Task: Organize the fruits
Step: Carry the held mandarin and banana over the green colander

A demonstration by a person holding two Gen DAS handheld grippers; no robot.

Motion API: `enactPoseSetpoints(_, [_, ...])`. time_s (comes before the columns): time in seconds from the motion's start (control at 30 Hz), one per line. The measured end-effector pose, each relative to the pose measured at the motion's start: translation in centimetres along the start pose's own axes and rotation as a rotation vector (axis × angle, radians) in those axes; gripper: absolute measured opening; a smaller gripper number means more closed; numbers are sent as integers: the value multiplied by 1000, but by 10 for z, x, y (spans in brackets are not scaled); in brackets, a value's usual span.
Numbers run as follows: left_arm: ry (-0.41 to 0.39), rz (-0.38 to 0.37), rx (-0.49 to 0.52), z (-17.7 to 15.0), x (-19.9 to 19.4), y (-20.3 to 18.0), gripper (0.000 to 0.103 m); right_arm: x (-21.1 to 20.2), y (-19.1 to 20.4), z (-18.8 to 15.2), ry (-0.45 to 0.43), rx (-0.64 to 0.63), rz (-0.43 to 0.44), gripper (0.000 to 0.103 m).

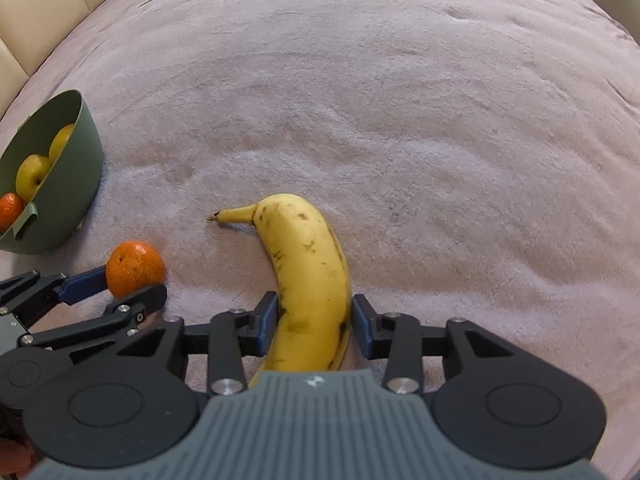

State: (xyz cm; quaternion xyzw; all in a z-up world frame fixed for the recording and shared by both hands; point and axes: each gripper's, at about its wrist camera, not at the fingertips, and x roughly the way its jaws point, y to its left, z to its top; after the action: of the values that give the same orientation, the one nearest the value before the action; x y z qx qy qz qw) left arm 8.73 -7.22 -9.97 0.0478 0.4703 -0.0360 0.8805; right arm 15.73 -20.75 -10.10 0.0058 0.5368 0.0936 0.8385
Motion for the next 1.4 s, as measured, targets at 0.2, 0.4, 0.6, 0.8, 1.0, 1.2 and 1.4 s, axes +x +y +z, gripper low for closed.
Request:
enactPoseSetpoints(0.2, [-27, -3, -18, -1, 7, 5, 58, 6, 5, 1, -13, -49, -30, 39])
enactPoseSetpoints(0.4, [-65, -9, 17, -1, 4, 1, 53, 7, 5, 1, -17, -52, -36, 37])
enactPoseSetpoints(0.6, [-78, -24, 3, 3, -6, 8, 52, 4, 11, -1, -26, -70, -58, 37])
enactPoseSetpoints(0.8, [-118, -39, -15, 17, -28, 13, 52, -12, 16, 0, -54, -83, -59, 36])
enactPoseSetpoints(1.0, [-165, -56, -23, 40, -58, 23, 52, -38, 27, 10, -118, -100, -44, 36])
enactPoseSetpoints(1.2, [-173, -46, -44, 61, -84, 44, 52, -67, 52, 28, -189, -154, -3, 36])
enactPoseSetpoints(1.4, [-185, 0, -52, 75, -103, 69, 52, -83, 88, 51, -232, -242, 53, 36])
